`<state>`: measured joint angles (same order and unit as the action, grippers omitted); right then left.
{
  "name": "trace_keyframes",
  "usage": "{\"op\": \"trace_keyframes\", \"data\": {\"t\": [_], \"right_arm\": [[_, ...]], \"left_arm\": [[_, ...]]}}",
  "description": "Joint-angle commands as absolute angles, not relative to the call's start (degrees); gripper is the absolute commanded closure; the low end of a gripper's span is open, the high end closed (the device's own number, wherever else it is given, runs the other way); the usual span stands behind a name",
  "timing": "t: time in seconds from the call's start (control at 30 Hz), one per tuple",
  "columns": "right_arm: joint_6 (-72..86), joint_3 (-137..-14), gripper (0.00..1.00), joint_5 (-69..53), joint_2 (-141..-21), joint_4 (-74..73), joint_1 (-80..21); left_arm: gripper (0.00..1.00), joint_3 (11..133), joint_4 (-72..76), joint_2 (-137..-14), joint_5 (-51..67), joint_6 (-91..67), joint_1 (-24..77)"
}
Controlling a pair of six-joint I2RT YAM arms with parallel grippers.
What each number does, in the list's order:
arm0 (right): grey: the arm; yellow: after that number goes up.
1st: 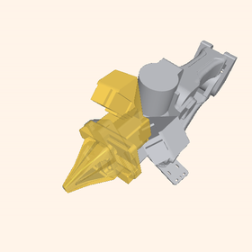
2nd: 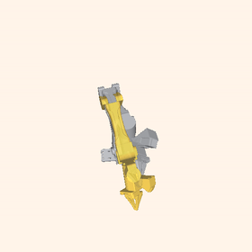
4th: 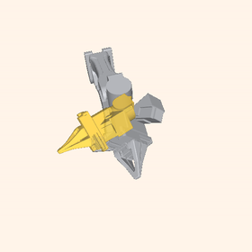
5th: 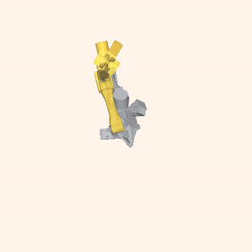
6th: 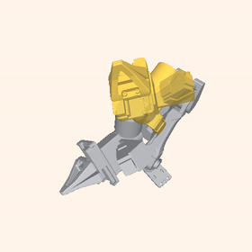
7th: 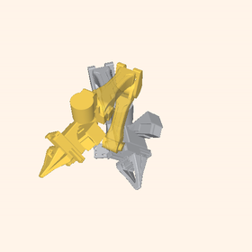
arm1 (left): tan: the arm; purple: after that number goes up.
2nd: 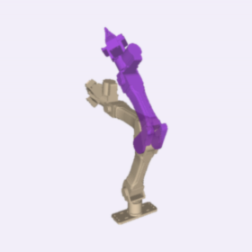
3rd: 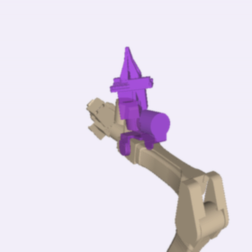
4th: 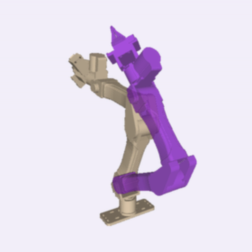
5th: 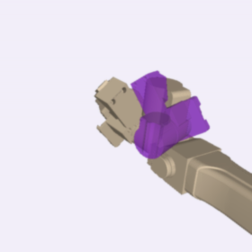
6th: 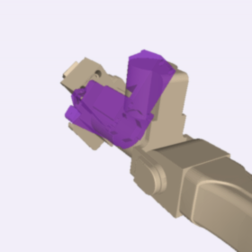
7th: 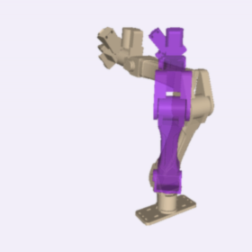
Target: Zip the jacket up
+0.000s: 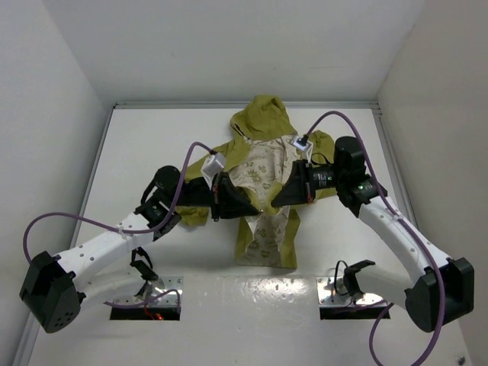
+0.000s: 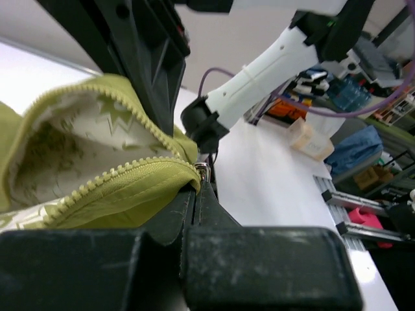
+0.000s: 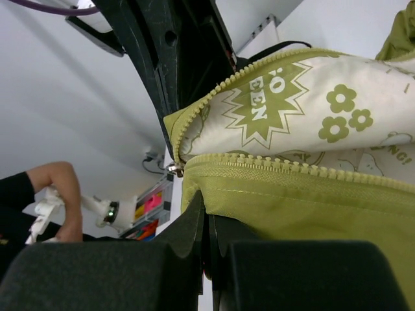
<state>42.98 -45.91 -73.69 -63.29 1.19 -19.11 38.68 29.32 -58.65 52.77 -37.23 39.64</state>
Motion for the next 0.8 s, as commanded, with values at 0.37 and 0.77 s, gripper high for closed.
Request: {"op": "trace_keyframes", "data": {"t": [0.37, 0.77], "right_arm": [[52.03, -49.13, 1.00, -74.97, -63.72, 12.04, -21.01], [55.54, -53.70, 1.00, -71.72, -66.44, 16.08, -20.92]], "left_arm": [[1.00, 37.09, 45.96, -56.60, 52.39, -47.90, 37.18], [1.00, 33.66, 57.30, -56.60, 45.18, -62.39, 30.33]]}}
